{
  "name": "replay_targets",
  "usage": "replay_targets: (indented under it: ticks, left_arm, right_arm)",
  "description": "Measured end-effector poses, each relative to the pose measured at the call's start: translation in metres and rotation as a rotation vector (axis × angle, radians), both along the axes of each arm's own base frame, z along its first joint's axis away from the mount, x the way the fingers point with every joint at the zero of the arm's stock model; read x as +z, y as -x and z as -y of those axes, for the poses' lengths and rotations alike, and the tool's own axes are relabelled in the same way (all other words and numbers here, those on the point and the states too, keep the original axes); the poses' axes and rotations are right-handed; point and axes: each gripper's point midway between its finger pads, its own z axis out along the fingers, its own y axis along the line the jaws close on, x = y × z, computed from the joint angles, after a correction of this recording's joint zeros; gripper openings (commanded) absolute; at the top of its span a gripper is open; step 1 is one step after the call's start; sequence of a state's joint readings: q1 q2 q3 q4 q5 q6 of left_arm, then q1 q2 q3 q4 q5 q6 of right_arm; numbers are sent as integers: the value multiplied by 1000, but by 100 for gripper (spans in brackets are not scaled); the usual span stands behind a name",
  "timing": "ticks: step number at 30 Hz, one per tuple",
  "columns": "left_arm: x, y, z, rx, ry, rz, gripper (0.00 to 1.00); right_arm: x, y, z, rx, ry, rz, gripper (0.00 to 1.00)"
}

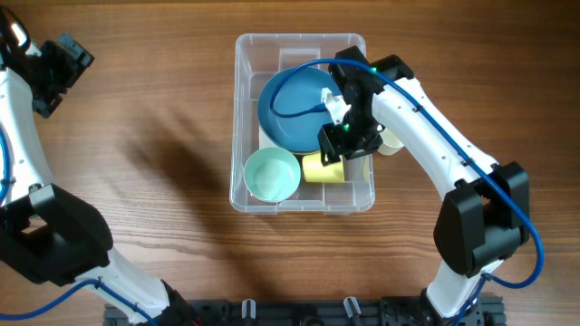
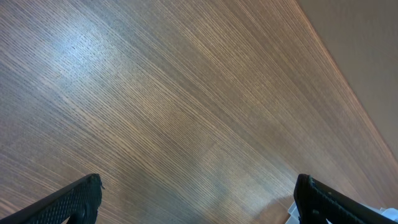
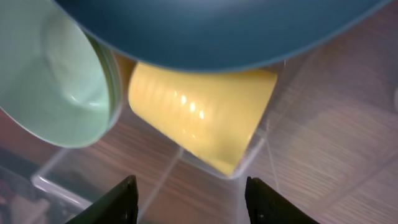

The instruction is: Pack container

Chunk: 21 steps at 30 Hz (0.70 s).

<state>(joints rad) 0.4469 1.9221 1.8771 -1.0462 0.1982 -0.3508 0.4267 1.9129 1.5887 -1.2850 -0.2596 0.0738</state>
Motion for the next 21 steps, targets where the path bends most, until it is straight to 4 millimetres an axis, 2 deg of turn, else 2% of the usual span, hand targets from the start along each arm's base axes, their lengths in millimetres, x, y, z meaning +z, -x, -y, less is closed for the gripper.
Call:
replay_targets:
  ticks: [7,12,15,18,21]
  left_arm:
    - [0,0,0,0,0,0,100]
    - [0,0,0,0,0,0,100]
    - [0,0,0,0,0,0,100]
    - [0,0,0,0,0,0,100]
    - [0,0,0,0,0,0,100]
  right_arm:
    - [-1,-4,-2,-142,9,-15,44]
    - [-6,-3,2,-213,49,-28,43]
    - [-8,-2,-1,-226,77,-14,44]
    - [-9,2,-8,-208,98,3,52]
    - [-10,7,-17,-199,121,16,54]
